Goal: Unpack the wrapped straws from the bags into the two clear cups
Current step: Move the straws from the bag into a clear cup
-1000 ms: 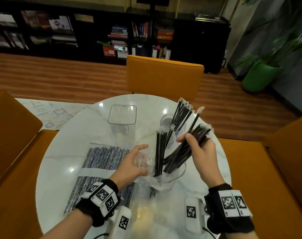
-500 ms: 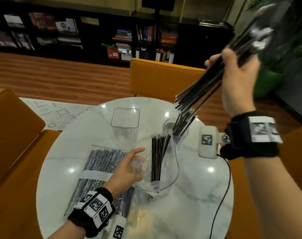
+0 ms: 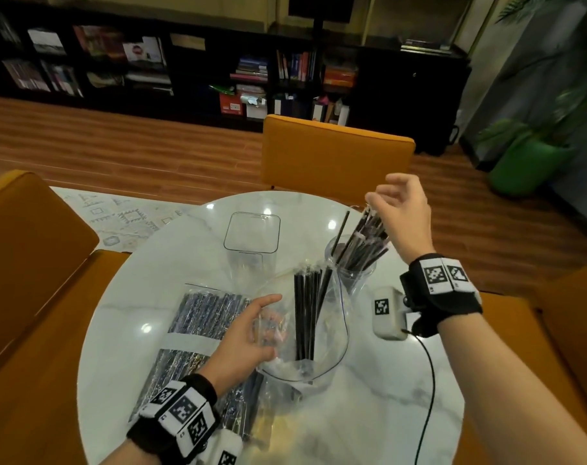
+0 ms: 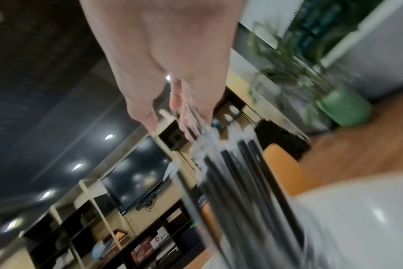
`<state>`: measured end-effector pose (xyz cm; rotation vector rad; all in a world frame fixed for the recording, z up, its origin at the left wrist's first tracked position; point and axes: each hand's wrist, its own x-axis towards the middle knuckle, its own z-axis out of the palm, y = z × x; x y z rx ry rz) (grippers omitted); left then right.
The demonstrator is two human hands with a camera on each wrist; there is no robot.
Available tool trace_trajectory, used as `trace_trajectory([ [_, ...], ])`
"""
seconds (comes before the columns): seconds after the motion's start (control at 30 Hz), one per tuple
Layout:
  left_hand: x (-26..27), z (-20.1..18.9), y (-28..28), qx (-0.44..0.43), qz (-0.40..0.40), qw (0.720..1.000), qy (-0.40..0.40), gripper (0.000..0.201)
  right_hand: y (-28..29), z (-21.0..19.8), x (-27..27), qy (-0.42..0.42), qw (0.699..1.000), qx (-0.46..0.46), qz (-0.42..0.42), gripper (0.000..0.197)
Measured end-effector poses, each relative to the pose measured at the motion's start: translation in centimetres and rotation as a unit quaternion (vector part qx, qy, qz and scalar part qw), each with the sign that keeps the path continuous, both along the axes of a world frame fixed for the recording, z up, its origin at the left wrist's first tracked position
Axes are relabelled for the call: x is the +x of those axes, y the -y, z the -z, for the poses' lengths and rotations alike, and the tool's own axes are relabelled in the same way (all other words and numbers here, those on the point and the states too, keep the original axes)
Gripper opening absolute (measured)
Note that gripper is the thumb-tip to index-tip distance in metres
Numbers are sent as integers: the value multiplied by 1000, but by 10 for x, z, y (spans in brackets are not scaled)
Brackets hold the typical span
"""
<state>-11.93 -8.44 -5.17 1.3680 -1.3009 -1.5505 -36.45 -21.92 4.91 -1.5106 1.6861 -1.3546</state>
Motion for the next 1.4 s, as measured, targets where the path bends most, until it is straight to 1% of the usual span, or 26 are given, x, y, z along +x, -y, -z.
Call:
trace_trajectory([
  [0.07,-2,-2,1,-7,-1,1000,2,84,-7,-17,-5,-102,995,-5,-4,39],
  [0.1,-2,-3,2,-7,-2,1000,0,84,-15,-25,-7,-137,990,-20,11,34],
  [0.13,-2,-3,2,-5,-3,1000,-1,84,-26,-33,-9,-144,988,-43,31,27],
  [0.17,-2,-3,3,-3,-4,1000,1,85,-40,-39,-8,-122,989,-68,52,19],
  [0.2,-2,-2,4,-2,-6,1000,4,86,-57,-43,-6,-77,991,-93,63,13],
  [0.23,-1,-1,5,-7,-6,1000,9,87,-75,-43,-2,-16,993,-101,55,13],
  [0.27,-2,1,5,-16,-6,1000,19,87,-92,-36,5,49,995,-80,26,14],
  [0.3,-3,1,5,-28,-3,999,33,88,-108,-25,14,97,995,-26,-19,13],
  [0.33,-4,2,5,-36,-3,998,48,90,-122,-9,24,114,990,57,-64,15],
  [0.4,-5,1,5,-29,-10,998,48,95,-140,24,42,70,964,229,-117,46],
  [0.43,-6,0,5,-20,-11,999,41,97,-144,38,49,48,952,276,-119,62],
  [0.5,-6,-2,6,7,-9,1000,10,97,-142,58,54,39,948,298,-105,83],
  [0.57,-7,-3,7,41,-12,998,-42,92,-134,70,52,67,949,290,-106,90],
  [0.67,-14,-8,7,63,-14,995,-80,76,-123,80,49,129,943,279,-128,81],
  [0.77,-21,-13,4,91,-1,983,-161,48,-116,84,46,177,938,281,-103,66],
  [0.8,-22,-14,3,101,-1,977,-190,48,-116,83,44,189,936,282,-96,61],
  [0.87,-22,-13,4,130,-25,965,-225,66,-118,82,41,212,936,264,-95,54],
  [0.9,-22,-12,5,147,-39,963,-224,71,-119,84,40,218,938,248,-101,53],
  [0.93,-23,-15,6,160,-38,964,-208,69,-120,86,38,221,940,233,-113,52],
  [1.03,-29,-20,10,146,39,984,-94,39,-123,89,33,184,947,210,-157,40],
  [1.1,-35,-23,14,135,61,988,-51,25,-124,89,33,167,954,196,-156,30],
  [1.13,-37,-23,16,138,54,987,-57,23,-125,88,33,170,958,182,-144,24],
  [1.2,-42,-28,20,140,30,984,-105,18,-127,86,32,168,967,151,-118,10],
  [1.27,-42,-31,24,144,1,981,-133,23,-130,83,27,158,975,127,-95,9],
  [1.33,-37,-29,27,136,-18,985,-103,24,-130,71,19,144,979,113,-87,13],
  [1.4,-30,-22,28,120,-20,991,-56,22,-124,43,9,115,984,97,-98,17],
])
